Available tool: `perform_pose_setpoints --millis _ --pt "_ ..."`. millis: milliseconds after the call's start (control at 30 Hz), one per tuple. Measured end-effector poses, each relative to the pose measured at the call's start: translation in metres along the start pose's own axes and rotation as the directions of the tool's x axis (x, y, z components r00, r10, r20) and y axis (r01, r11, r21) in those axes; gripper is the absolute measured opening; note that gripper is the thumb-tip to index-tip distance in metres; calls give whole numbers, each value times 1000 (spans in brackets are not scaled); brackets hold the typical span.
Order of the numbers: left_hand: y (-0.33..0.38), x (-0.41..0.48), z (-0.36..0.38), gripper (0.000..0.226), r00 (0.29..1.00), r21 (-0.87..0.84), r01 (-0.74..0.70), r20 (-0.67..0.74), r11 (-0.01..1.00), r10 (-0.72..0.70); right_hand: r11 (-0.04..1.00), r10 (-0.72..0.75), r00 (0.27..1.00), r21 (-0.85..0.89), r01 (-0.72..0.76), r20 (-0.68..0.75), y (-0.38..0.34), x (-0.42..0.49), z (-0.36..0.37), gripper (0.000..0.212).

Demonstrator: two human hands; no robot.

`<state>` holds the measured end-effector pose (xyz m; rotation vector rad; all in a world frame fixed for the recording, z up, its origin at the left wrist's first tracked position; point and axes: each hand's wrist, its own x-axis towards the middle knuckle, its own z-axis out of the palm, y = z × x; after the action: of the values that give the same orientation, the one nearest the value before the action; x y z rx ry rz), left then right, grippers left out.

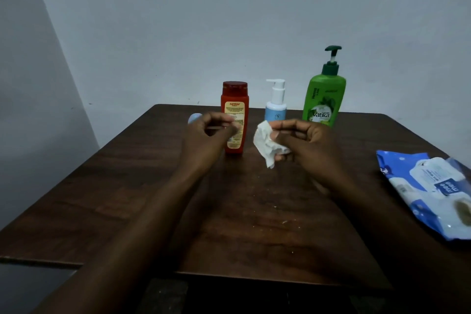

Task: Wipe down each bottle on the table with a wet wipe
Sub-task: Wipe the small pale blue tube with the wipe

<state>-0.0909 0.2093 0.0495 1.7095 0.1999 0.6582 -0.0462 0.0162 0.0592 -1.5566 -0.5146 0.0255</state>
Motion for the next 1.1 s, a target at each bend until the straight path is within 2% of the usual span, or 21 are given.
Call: perform_pose_setpoints --millis 67,133,267,400,567,733,767,833,867,933,1033,1100 --pt "13 -13 16 25 974 -64 72 222 995 -56 996 52 999 72 -52 -7 -3 5 -10 18" --pt "21 -21 31 29 949 -115 124 303 986 -84 986 97 995 136 -94 -11 -3 4 -19 18" --pt "27 -28 53 24 934 -84 153 338 985 -116 978 138 990 160 -131 -35 -1 -5 -36 15" --pt "24 -32 68 14 895 -23 221 403 975 -193 971 170 985 168 -170 11 1 -21 -50 17" --pt "20 -38 77 10 878 -79 307 409 948 -250 960 253 966 112 -258 63 7 -39 -66 23" --pt "16 -49 86 11 861 -40 295 444 955 -248 969 245 968 58 -242 -53 7 -46 -83 18" --pt "14 -51 87 11 866 -12 274 439 962 -241 978 208 973 -3 -210 -102 6 -46 -88 18" --pt "10 -53 88 10 877 49 230 422 972 -229 950 55 978 -292 -113 -199 8 -44 -100 19" --pt "7 -53 88 10 880 79 210 419 974 -224 893 -45 977 -447 -55 -209 10 -42 -106 20" --pt "2 -51 87 11 884 161 159 417 974 -213 768 -182 969 -639 33 -170 18 -40 -115 20" --pt "-1 -52 86 13 886 266 73 426 961 -185 558 -264 961 -825 86 -78 38 -41 -125 21" --pt "-1 -52 86 14 881 296 58 435 953 -189 477 -221 974 -877 57 -57 51 -44 -127 18"
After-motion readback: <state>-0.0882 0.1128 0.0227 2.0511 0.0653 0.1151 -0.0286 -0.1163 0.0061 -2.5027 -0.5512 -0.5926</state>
